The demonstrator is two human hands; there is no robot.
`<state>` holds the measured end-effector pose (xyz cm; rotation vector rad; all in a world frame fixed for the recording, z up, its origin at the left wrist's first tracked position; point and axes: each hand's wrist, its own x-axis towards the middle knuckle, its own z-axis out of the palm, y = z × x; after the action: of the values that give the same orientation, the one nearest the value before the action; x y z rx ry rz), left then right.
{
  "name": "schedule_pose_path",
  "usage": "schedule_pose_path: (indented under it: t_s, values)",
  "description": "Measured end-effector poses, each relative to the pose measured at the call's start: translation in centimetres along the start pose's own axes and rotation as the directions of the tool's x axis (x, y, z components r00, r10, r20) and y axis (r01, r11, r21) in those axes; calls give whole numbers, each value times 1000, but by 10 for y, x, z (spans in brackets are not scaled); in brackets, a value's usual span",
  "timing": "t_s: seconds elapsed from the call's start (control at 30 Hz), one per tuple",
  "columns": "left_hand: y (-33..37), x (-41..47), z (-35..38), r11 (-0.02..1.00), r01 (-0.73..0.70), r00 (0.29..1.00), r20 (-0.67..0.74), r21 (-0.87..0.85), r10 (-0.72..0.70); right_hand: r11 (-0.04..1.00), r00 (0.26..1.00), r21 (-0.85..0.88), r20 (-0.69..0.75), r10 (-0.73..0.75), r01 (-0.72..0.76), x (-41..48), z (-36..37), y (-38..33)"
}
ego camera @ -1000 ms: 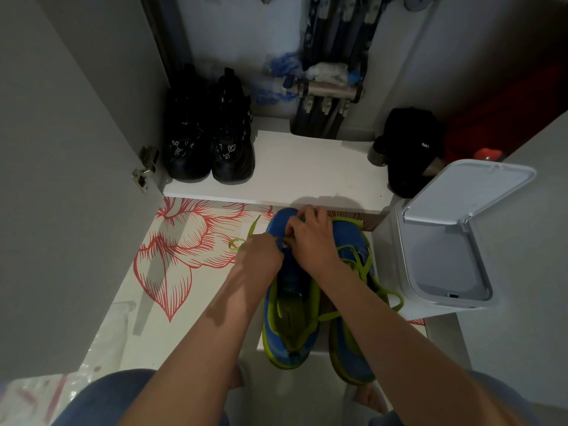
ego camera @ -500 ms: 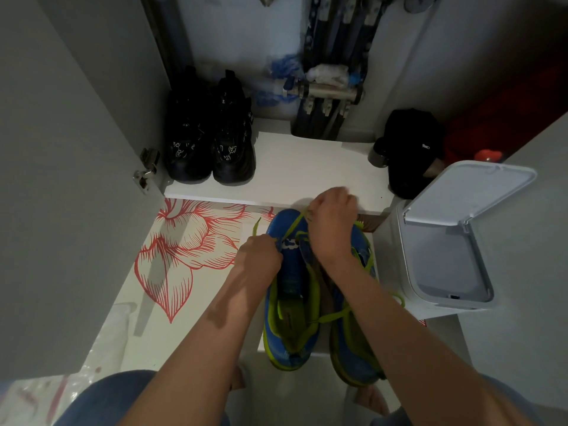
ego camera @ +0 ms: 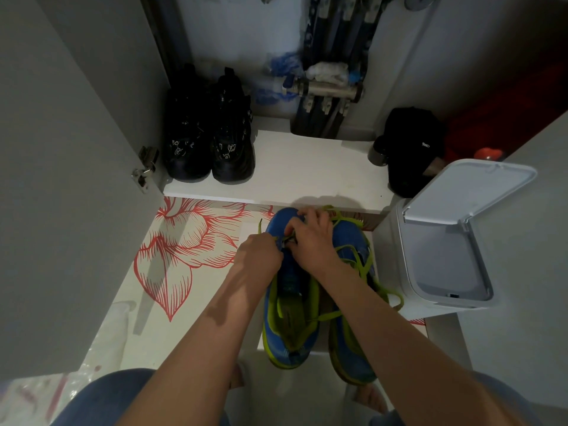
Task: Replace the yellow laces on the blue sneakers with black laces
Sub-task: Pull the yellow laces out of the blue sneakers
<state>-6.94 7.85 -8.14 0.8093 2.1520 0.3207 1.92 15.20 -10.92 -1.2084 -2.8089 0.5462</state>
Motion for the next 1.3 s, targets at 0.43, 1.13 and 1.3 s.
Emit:
schedule_pose_path:
  t_s: [0.43, 1.13, 1.3]
  values:
    - [-2, 1, 0, 999, 6, 1000, -5, -32, -6, 498, 856, 865, -298, 423, 56, 6, -65, -16]
    - [2, -2, 0, 999, 4, 1000, -19, 33, -4, 949, 992, 314, -112, 60, -22, -5, -88, -6]
    - [2, -3, -1, 990, -45, 996, -64, 134, 54, 982, 982, -13, -17, -188, 188, -4, -49, -12]
